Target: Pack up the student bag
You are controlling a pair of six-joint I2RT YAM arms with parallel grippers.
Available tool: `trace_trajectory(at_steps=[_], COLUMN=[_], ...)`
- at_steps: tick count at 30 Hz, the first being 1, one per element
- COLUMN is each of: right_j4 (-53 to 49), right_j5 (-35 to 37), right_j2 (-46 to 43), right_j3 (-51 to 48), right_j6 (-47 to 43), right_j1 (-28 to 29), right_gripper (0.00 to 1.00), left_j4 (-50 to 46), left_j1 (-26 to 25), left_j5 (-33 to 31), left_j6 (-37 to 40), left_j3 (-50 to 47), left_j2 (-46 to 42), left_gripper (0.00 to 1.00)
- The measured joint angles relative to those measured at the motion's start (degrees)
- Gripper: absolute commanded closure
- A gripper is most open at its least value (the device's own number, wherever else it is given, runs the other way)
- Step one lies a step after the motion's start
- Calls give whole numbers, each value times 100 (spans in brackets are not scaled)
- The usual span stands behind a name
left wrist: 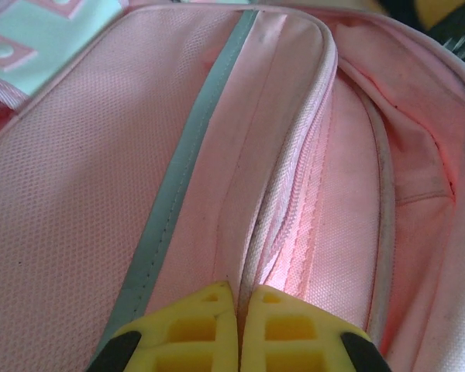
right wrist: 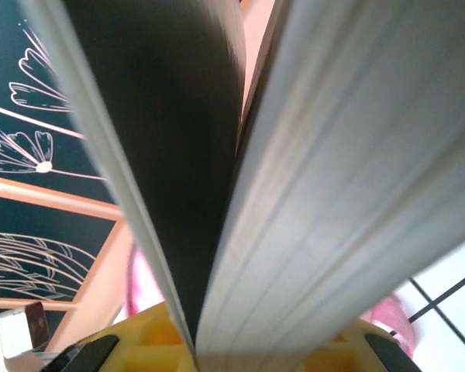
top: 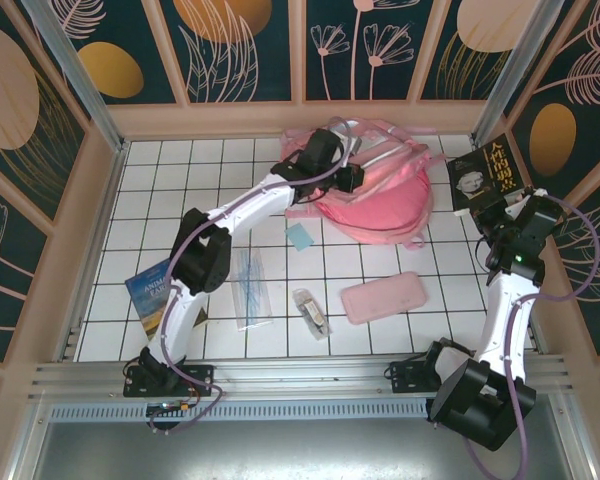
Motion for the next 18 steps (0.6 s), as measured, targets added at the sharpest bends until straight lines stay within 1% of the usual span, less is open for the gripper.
trace_trajectory(at_steps=[4, 7, 10, 12, 15, 18], right_j4=[380, 776, 1233, 1700, 2444, 3200], right_j5=[-356, -597, -697, -715, -708, -669], right_j2=[0, 13, 155, 380, 973, 1665], right_j3=[-308, -713, -1091, -1329, -1460, -1445], right_j6=[225, 511, 868, 1141, 1495, 1733], right_j1=[13, 166, 601, 1045, 1777, 2267], right_gripper=[100, 100, 100, 100, 100, 100], left_j4=[284, 409, 562, 667, 868, 1045], left_j1=[85, 103, 98, 98, 98, 98], left_j5=[149, 168, 232, 273, 372, 402], left_j6=[-420, -654, -861, -984, -1134, -1250], left_j3=[-17, -17, -55, -122, -326, -682], left_j2=[-87, -94, -94, -105, -144, -295], left_gripper=[100, 100, 100, 100, 100, 100])
